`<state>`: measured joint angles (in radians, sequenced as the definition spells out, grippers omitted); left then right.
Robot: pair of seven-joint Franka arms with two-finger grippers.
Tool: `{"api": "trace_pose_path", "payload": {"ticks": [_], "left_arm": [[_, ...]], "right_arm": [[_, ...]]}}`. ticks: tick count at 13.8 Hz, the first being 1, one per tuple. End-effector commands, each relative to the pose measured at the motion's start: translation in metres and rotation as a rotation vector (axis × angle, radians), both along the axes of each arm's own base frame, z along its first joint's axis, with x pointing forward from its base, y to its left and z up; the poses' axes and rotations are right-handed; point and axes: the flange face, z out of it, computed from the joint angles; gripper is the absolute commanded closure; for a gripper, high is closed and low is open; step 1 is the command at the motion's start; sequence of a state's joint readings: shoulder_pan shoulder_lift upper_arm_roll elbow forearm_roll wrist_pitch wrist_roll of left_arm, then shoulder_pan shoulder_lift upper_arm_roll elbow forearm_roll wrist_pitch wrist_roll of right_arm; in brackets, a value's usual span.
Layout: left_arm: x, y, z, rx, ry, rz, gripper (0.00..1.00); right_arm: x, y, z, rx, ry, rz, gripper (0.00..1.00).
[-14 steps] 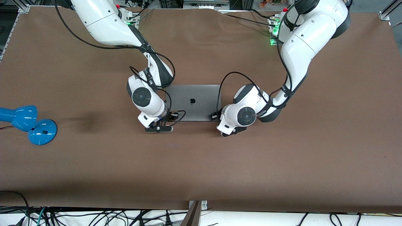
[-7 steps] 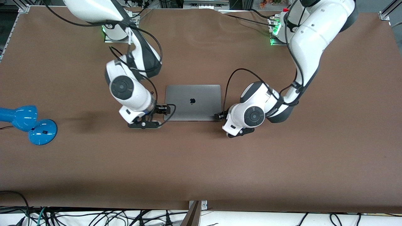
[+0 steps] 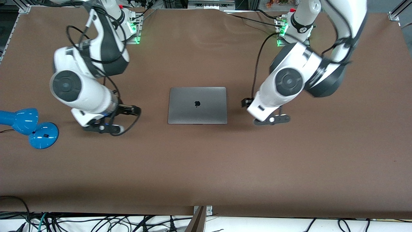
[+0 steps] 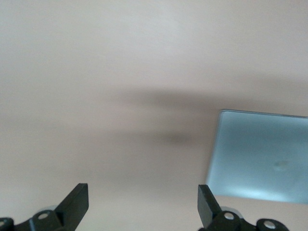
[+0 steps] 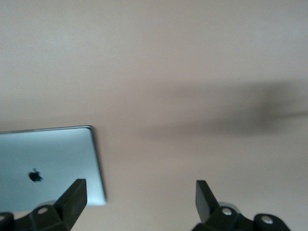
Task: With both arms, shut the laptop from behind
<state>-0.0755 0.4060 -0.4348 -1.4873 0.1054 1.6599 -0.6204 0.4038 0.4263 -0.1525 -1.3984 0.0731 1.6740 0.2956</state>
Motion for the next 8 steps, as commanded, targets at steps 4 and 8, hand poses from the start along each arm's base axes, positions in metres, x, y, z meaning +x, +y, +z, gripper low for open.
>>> {"api": "trace_pose_path", "payload": {"ticks": [4, 8], "left_arm": [[-0.055, 0.124, 0.098, -0.011, -0.072, -0.137, 0.00], [-0.073, 0.185, 0.132, -0.029, -0.128, -0.172, 0.00]], "right_arm": [[0.009, -0.102, 0.072, 0.032, -0.055, 0.147, 0.00], [-0.045, -0.169, 0.143, 0.037, -0.126, 0.070, 0.00]]}}
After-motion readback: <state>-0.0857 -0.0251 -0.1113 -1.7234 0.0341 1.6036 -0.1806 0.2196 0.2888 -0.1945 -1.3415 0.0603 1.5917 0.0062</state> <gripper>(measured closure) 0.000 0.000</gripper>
